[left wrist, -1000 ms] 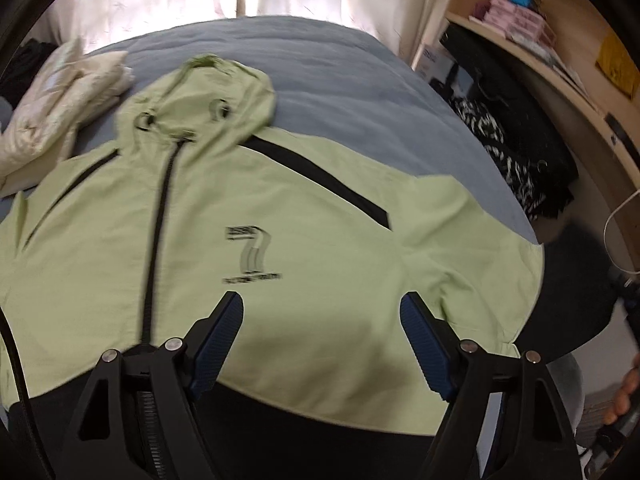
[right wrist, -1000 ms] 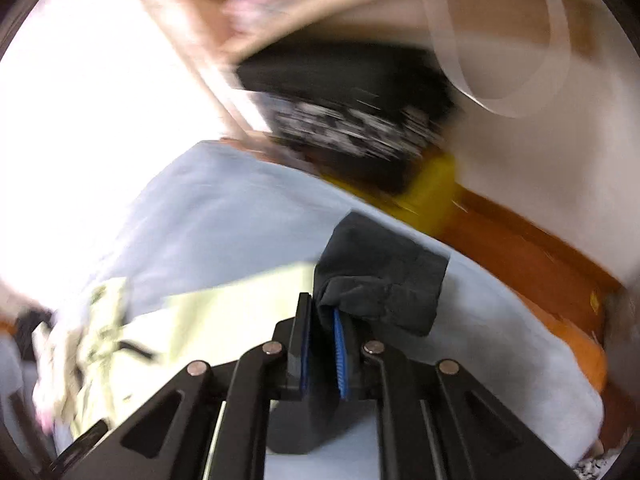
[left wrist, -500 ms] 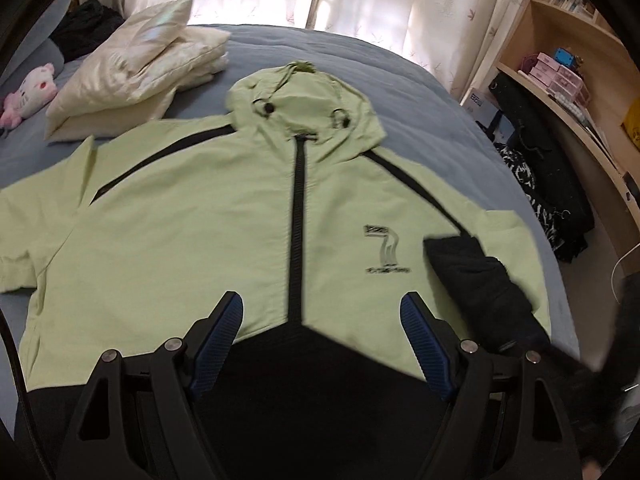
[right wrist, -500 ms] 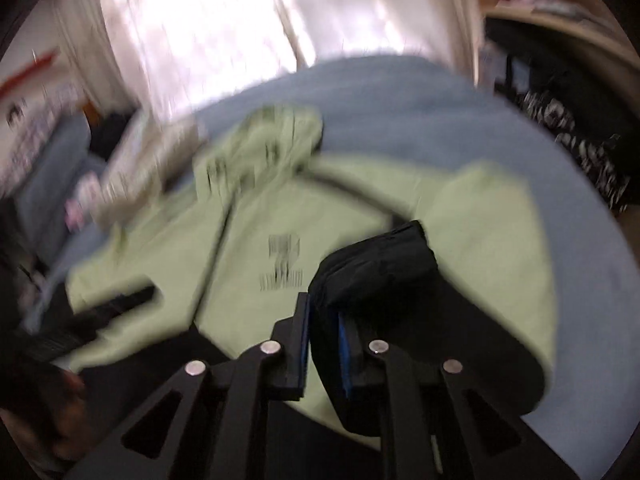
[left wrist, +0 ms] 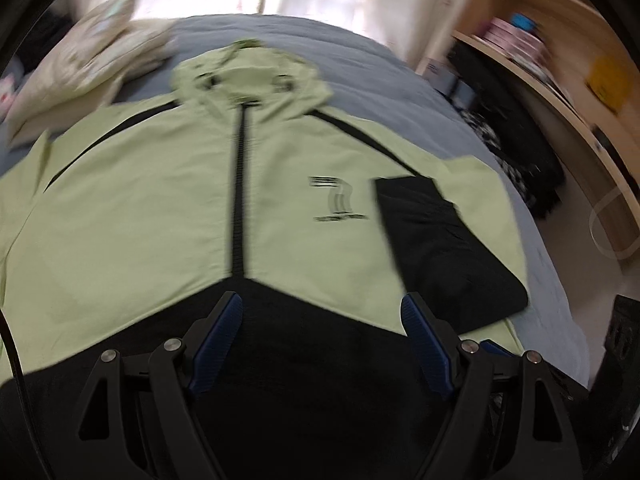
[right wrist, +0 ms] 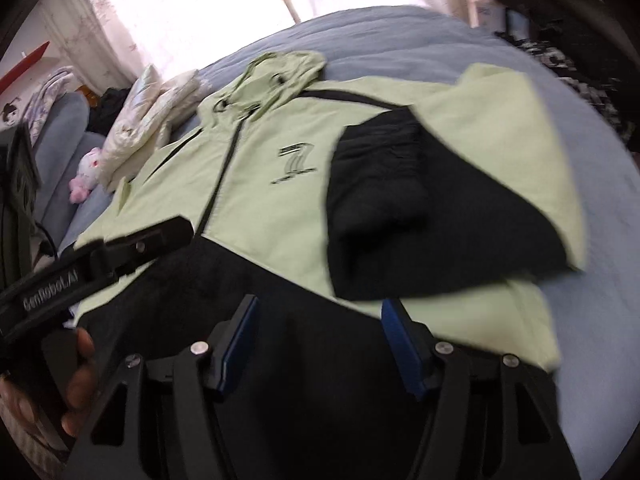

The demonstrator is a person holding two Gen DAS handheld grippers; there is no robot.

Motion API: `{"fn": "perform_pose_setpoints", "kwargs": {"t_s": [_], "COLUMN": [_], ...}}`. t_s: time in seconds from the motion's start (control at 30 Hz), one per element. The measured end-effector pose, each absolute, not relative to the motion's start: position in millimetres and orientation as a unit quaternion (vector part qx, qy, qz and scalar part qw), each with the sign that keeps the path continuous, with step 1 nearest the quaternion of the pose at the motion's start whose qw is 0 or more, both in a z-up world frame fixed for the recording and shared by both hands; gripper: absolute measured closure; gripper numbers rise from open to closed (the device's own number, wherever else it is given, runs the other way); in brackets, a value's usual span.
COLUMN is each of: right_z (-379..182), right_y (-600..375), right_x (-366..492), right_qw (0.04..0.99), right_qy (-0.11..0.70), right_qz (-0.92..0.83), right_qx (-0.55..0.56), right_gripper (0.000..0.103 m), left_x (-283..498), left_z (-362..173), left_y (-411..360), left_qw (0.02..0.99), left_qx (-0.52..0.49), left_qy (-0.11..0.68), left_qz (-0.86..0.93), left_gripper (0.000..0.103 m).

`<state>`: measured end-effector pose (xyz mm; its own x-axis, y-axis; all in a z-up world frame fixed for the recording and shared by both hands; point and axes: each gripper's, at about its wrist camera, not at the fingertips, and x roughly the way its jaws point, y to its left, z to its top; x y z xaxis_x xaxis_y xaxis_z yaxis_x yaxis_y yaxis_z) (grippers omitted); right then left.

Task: Fold large clothes
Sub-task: 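Carry the black sleeve across the jacket chest with the right tool and release, then grasp the folded black sleeve cuff with the left tool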

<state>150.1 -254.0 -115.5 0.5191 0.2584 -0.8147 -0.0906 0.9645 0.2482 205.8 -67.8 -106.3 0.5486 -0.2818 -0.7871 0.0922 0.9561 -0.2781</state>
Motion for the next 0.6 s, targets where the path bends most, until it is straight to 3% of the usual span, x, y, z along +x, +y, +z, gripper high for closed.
{"fn": "perform_pose_setpoints", "kwargs": {"t_s": [0.53, 0.57, 0.6], "right_z": [-98.0, -99.2, -100.3], "right_y": [-317.7, -317.1, -316.8], "right_x": [126.0, 125.8, 125.4], "right_qw": [0.889, 0.889, 0.888], "right_qy": [0.445, 0.446, 0.447], "right_qz": [-0.056, -0.059, -0.062], "right_qx": [0.09, 0.087, 0.084], "right_gripper": [0.04, 0.04, 0.04], "left_x": [239.1, 243.0, 248.1], "left_z": [-135.6, -138.3, -140.7], "left_y": [-181.0, -184.4, -186.7], "left_qw": [0.833, 0.832, 0.831], "left_qx": [0.003, 0.007, 0.008], "left_qy": [0.52, 0.524, 0.526], "left_qz": [-0.189, -0.184, -0.181], "left_gripper": [0.023, 0.026, 0.043]}}
